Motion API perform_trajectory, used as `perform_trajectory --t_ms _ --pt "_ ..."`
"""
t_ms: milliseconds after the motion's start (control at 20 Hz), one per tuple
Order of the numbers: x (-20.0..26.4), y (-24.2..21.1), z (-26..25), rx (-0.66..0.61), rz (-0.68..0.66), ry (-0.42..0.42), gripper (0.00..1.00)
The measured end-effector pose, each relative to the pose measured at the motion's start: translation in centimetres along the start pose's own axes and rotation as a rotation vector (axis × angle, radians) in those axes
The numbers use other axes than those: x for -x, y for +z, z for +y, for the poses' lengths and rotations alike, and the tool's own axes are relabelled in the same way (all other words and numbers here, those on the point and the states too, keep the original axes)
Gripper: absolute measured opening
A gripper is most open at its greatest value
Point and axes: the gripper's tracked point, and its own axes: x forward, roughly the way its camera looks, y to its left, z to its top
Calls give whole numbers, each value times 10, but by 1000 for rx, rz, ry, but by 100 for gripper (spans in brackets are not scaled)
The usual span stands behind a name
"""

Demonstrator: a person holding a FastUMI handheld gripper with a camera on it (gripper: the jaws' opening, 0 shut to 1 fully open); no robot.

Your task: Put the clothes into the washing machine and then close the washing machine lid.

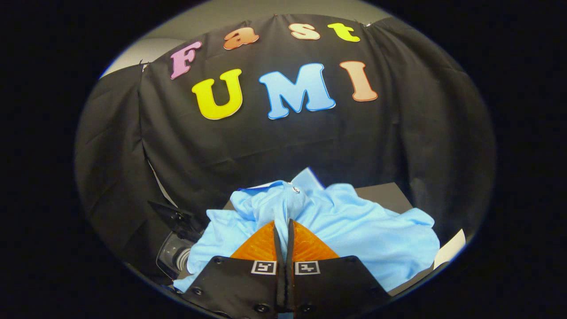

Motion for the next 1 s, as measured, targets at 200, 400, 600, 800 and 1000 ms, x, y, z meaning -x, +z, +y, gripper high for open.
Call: perform_trajectory --t_ms 200,400,600,800,1000 --pt "22 30 27 9 -71 69 1" --pt "37 48 65 3 -94 146 1" --pt "54 68 119 26 -132 227 1" --pt "61 70 170 55 -146 273 1" --pt "68 73 223 72 -163 302 1"
